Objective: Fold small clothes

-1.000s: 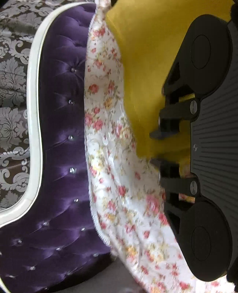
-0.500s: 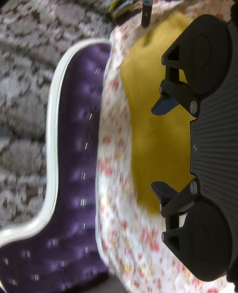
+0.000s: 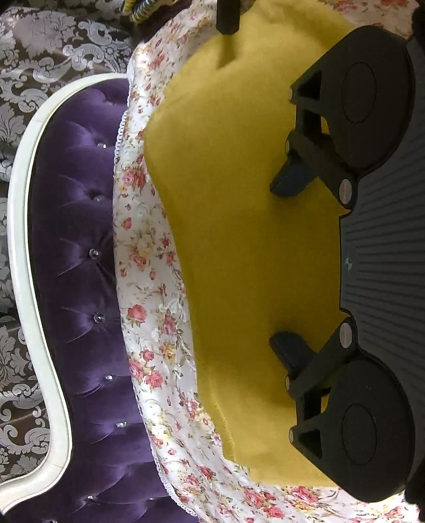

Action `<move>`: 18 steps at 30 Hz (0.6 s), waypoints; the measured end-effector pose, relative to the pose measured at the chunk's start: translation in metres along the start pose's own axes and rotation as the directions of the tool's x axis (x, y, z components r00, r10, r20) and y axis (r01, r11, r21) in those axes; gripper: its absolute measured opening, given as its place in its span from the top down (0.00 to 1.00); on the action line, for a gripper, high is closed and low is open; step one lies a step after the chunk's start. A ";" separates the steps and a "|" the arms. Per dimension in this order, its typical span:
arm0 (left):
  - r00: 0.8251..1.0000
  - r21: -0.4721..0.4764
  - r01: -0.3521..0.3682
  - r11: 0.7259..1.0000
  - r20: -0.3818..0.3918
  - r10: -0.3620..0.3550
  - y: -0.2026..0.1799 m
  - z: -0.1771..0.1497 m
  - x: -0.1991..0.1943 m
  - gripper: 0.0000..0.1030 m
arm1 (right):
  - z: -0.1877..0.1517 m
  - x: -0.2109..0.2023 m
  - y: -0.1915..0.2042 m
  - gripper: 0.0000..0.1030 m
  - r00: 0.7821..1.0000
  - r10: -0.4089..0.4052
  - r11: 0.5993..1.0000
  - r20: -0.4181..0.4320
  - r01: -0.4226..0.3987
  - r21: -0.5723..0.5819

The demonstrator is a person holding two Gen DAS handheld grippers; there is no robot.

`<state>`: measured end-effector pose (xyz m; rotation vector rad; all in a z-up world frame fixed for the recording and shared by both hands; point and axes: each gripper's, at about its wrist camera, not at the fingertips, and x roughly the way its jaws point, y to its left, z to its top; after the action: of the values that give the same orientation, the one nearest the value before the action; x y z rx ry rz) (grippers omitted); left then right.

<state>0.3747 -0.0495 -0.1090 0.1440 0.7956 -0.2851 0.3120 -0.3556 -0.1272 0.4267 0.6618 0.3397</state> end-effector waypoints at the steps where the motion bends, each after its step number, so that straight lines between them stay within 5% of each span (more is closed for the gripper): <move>1: 1.000 -0.013 0.002 1.000 -0.003 -0.002 0.001 0.001 0.000 0.08 | 0.000 0.003 0.002 0.00 1.000 0.011 1.000 -0.005 -0.011 -0.007; 13: 1.000 -0.026 0.011 1.000 -0.013 -0.011 -0.002 0.007 0.007 0.02 | 0.012 0.013 -0.014 0.03 0.989 0.147 0.982 -0.019 -0.144 0.120; 14: 1.000 -0.025 0.014 1.000 -0.020 -0.015 -0.001 0.008 0.007 0.02 | 0.012 0.012 -0.013 0.17 0.991 0.133 0.985 -0.024 -0.129 0.113; 15: 0.999 -0.025 0.023 0.999 -0.033 -0.024 0.000 0.010 0.006 0.02 | 0.013 0.012 -0.010 0.42 0.993 0.113 0.989 -0.034 -0.109 0.100; 17: 0.998 -0.040 0.038 0.998 -0.049 -0.040 0.003 0.015 0.005 0.04 | 0.014 0.014 -0.003 0.71 0.995 0.069 0.996 -0.073 -0.064 0.060; 18: 0.998 -0.061 0.045 0.997 -0.048 -0.048 0.005 0.017 0.003 0.04 | 0.013 0.015 -0.001 0.72 0.995 0.054 0.998 -0.088 -0.050 0.046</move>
<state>0.3899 -0.0495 -0.0989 0.0768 0.8569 -0.3022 0.3319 -0.3533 -0.1264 0.4732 0.7475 0.3962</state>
